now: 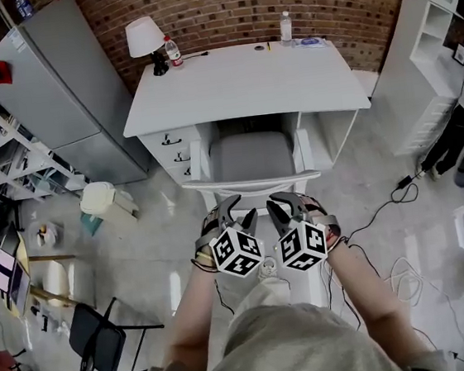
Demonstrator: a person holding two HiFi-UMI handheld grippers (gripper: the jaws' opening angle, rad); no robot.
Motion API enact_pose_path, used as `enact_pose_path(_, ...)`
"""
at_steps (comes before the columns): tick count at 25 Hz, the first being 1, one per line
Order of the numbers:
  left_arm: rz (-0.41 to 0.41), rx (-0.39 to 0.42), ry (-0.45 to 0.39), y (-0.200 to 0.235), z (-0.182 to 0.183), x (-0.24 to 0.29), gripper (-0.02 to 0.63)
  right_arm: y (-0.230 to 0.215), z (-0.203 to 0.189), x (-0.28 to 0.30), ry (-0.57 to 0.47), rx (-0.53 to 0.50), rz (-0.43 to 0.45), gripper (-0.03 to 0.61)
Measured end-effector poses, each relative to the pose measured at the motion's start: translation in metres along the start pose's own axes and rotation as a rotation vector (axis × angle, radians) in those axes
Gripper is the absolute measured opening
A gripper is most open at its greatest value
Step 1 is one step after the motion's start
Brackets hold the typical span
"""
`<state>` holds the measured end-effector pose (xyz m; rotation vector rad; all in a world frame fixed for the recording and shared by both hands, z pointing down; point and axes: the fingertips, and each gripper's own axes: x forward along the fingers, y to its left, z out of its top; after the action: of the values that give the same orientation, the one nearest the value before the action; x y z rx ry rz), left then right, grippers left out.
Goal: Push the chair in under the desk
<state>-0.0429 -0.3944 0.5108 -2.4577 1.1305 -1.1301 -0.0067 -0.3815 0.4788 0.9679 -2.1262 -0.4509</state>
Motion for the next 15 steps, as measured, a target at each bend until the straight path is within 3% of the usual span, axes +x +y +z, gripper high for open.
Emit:
enact_pose_path(7, 0.023, -0.126, -0.068, -0.017, 0.013, -0.019, 0.181, 0.0, 0.004, -0.027, -0.041, 0.148, -0.06, 0.019)
enact_pose_path(15, 0.071, -0.312, -0.168, -0.025, 0.027, -0.044, 0.049, -0.002, 0.003, -0.059, -0.11, 0.345, -0.117, 0.008)
